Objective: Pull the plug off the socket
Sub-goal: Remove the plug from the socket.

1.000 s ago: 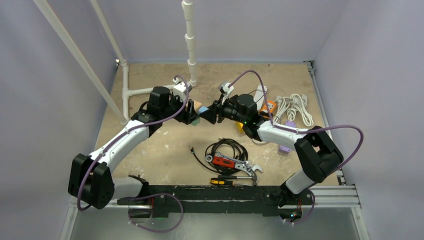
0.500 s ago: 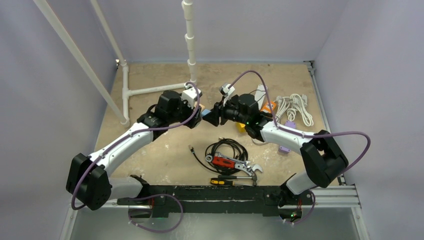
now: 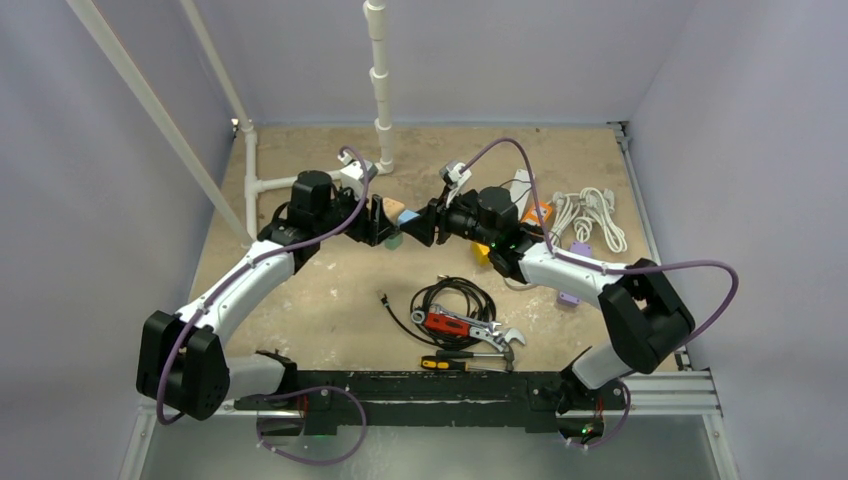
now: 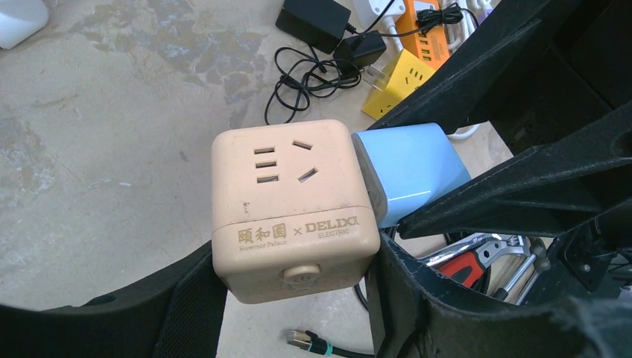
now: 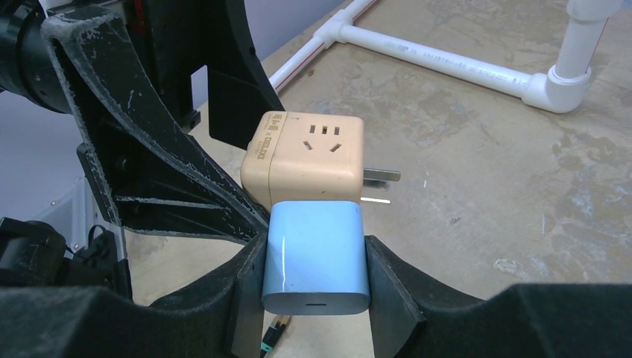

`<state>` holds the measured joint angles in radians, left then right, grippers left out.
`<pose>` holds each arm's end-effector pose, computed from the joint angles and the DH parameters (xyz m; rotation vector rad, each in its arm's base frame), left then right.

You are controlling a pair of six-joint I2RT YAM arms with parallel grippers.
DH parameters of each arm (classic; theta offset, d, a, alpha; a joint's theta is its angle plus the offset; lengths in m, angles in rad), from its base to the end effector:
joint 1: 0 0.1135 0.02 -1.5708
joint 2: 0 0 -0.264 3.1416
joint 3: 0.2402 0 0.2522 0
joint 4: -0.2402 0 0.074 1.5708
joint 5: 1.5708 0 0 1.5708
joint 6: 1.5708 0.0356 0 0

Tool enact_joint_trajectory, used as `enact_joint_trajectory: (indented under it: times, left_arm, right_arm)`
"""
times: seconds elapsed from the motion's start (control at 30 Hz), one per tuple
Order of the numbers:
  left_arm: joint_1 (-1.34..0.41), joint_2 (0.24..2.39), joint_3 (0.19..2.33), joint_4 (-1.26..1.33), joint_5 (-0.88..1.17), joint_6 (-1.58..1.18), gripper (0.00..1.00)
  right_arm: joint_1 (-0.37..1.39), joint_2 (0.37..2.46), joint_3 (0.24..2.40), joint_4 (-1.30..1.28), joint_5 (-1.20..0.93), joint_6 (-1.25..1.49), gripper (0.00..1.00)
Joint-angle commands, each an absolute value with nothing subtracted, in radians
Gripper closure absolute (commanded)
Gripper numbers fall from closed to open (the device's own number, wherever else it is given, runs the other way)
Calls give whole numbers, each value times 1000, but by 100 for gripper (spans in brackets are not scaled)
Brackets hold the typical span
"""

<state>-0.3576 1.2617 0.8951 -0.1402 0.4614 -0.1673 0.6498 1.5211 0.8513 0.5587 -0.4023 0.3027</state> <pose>0.2590 -0.1137 0.2818 0.4879 2.0603 -0.7960 0.2641 0.2182 0.2603 -0.6189 1.6749 1.0388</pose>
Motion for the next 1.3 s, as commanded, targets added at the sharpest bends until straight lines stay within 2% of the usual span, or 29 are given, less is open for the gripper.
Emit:
enact_joint_trajectory:
  times: [0.0,0.13,0.3,0.7,0.83,1.0,1.27]
  left_arm:
    - [-305,1229,906,-58,469,-204,100]
    - [-314,1225,903,-75,428,-177,100]
    - [-422,1221,925,-167,257,-61,100]
    - [-482,1234,943,-214,199,-7,100]
    - [-439,1229,938,-190,230,-50,100]
    - [-283,1203,907,-95,347,-205,100]
    - [-242,1128,875,-77,298,-244,100]
  right_arm:
    - [623,1532,826,521,-348,276,100]
    - [623,1517,844,513,-353,276,100]
    - [623,1487,870,475,-336,278,100]
    - [623,1444,946,382,-312,249,100]
    - [623,1431,936,383,-276,262,100]
    - [607,1362,901,362,-105,345,100]
    - [398,1249,710,374,40,482,100]
